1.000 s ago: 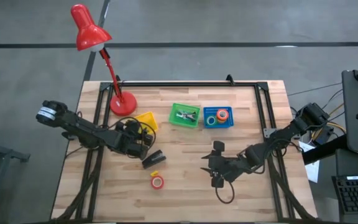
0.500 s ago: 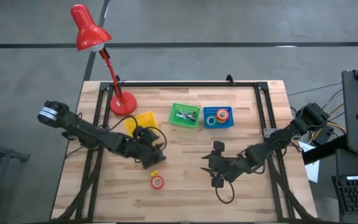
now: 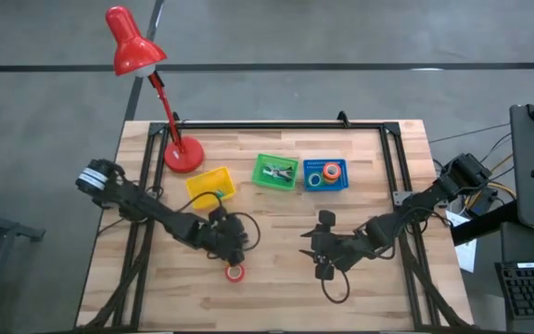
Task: Pick and place Stapler, Stapler remover, tape
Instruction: Put the big black stapler in the yellow basket
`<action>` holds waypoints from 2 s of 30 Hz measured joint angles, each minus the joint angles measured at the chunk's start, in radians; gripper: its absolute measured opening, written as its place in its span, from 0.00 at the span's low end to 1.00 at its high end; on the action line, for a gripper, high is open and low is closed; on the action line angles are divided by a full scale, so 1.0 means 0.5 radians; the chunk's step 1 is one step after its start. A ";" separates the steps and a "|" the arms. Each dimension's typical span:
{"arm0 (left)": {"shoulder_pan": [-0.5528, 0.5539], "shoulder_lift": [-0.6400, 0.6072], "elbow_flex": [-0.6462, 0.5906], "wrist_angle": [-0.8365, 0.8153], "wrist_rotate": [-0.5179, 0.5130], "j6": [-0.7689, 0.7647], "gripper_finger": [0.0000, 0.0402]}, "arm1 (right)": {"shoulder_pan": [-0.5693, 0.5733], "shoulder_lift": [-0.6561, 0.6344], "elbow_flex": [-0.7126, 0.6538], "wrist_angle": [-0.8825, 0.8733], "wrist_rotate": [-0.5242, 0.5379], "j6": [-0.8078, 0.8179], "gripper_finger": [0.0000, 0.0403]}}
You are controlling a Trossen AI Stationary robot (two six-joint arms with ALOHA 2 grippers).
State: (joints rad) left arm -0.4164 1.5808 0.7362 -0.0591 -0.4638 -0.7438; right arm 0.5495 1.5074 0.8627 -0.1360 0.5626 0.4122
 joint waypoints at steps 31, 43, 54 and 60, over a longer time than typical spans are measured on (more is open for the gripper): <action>0.006 0.024 0.083 -0.085 -0.011 0.090 0.08 | -0.002 0.000 -0.006 0.015 0.000 -0.002 0.46; 0.023 -0.276 0.367 -0.794 -0.482 0.298 0.09 | -0.001 0.000 -0.012 0.031 0.000 -0.001 0.44; 0.213 -0.475 0.249 -1.081 -1.013 0.358 0.09 | 0.000 0.000 -0.017 0.046 0.000 0.000 0.45; 0.438 -0.470 0.107 -1.073 -1.010 0.387 0.09 | 0.000 0.000 -0.018 0.045 0.000 0.000 0.43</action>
State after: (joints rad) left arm -0.1976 1.3456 0.7895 -0.5958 -0.9690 -0.5500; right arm 0.5495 1.5074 0.8539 -0.1136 0.5625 0.4122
